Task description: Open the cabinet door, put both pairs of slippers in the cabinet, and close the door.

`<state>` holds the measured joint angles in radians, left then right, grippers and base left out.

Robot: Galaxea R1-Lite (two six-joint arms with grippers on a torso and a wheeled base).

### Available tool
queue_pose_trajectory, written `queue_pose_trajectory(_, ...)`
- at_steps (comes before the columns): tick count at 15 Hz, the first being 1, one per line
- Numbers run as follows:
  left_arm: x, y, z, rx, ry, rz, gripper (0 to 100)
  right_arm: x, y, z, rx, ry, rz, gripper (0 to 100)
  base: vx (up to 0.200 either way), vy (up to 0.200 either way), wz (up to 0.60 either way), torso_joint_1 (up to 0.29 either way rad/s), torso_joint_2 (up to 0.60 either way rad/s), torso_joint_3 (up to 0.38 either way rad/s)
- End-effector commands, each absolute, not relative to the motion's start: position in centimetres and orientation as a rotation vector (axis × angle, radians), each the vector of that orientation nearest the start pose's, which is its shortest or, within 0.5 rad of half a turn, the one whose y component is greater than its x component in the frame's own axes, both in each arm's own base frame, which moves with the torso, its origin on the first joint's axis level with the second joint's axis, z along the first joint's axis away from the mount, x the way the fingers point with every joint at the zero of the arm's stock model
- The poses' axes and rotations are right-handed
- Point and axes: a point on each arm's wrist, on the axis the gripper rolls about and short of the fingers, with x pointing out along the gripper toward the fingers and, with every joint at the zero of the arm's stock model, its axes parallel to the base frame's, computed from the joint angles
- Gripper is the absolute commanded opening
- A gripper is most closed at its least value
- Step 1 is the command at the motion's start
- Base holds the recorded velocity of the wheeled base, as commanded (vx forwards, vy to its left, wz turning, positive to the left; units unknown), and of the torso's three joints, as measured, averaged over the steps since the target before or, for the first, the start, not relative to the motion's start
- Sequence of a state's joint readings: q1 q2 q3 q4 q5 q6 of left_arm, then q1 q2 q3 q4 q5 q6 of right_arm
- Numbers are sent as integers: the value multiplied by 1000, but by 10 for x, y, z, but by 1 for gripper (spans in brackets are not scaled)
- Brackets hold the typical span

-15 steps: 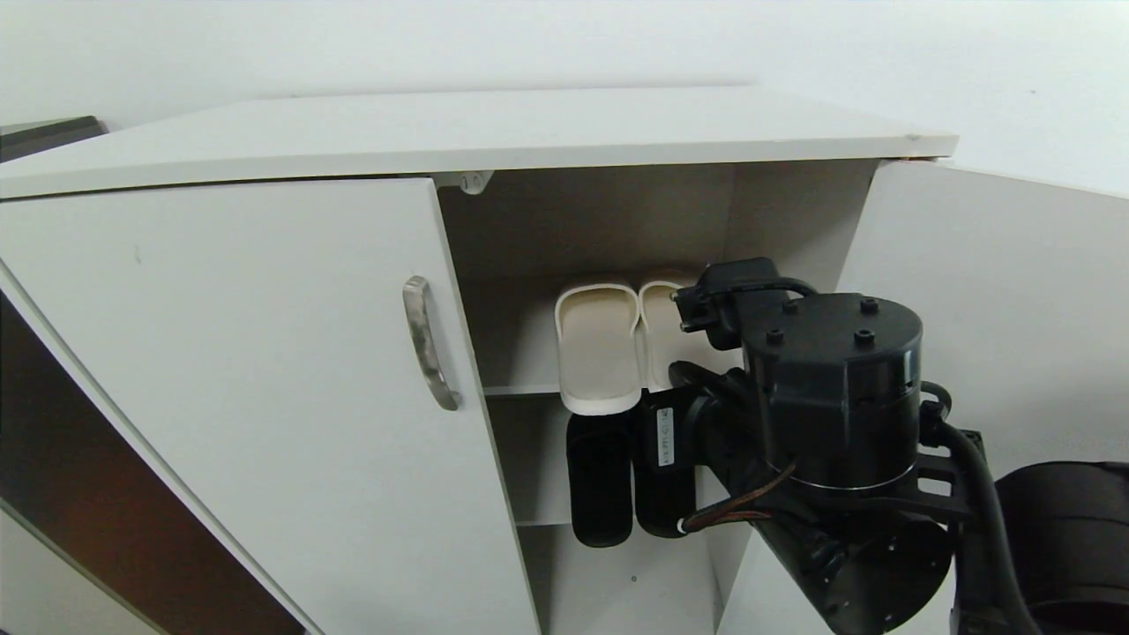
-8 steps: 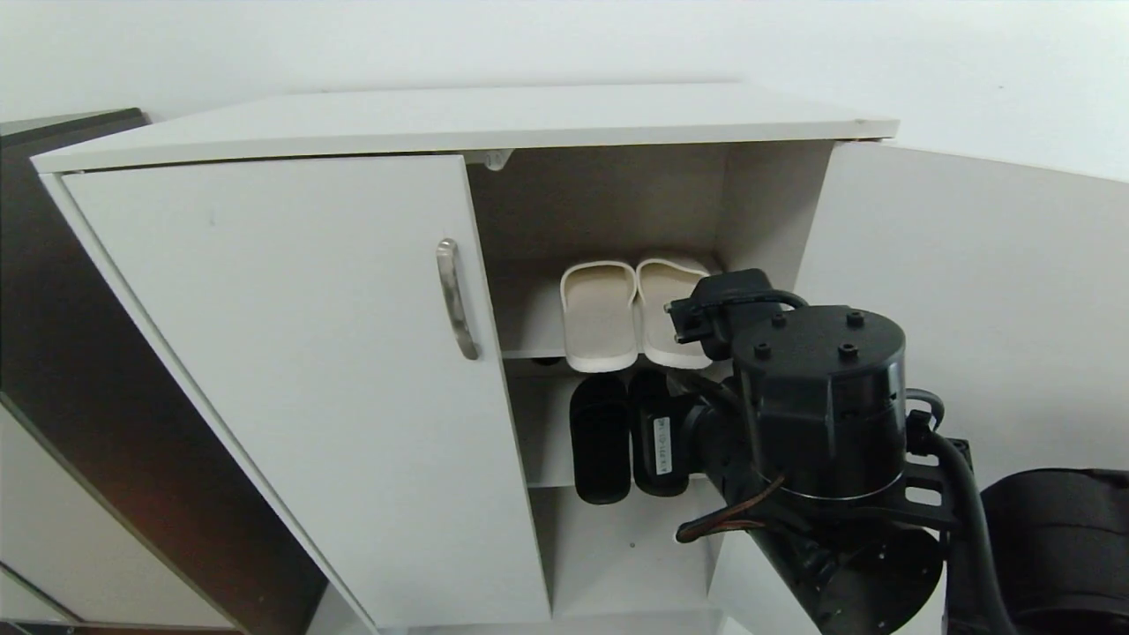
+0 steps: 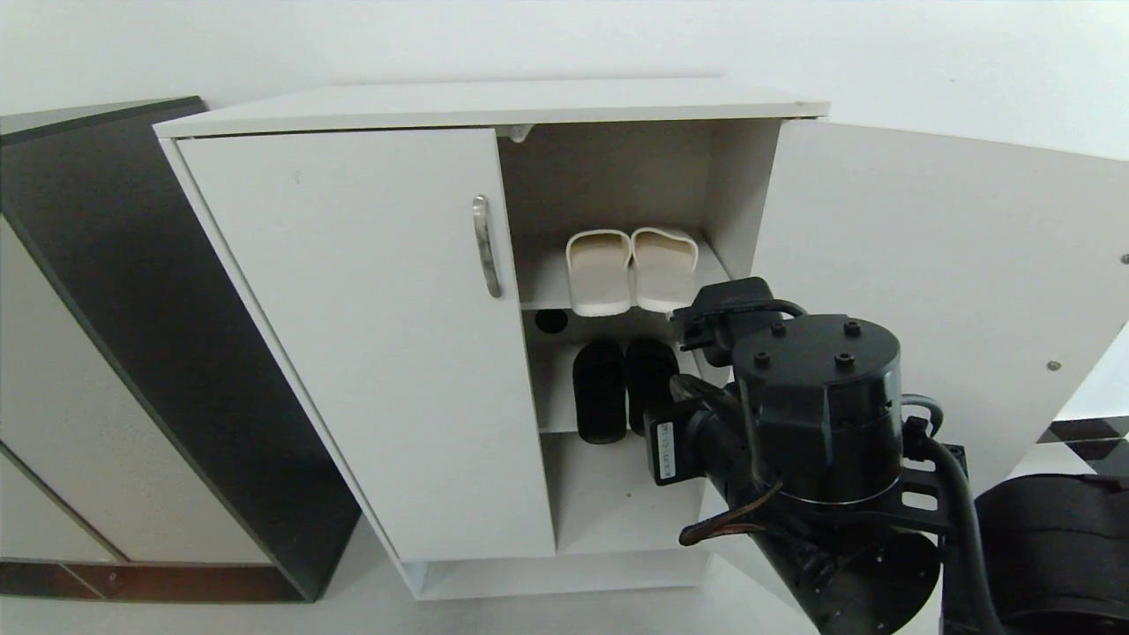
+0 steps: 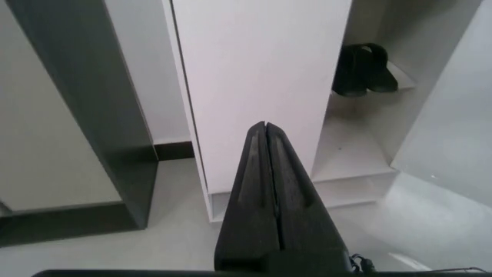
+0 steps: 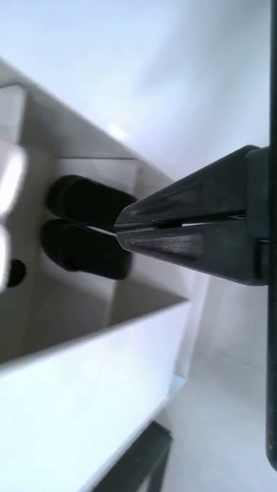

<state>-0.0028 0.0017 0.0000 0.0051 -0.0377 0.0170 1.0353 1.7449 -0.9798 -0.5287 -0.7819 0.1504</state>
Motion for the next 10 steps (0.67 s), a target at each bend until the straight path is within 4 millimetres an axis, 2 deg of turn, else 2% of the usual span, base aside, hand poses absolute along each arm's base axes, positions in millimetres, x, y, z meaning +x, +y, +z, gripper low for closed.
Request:
queue_pose_trajectory(1,-23,-1,75,17,6,-40,0,179,271,205,-41,167,240,0,-200,0,0,2,7,-2)
queue_pose_trajectory(6,-23,-1,75,17,6,-41,0,180,270,205,-41,167,238,0,-200,0,0,1,2,3)
queue_pose_trajectory(10,-23,-1,75,17,6,-41,0,180,270,203,-47,172,238,0,0,0,0,0,0,0)
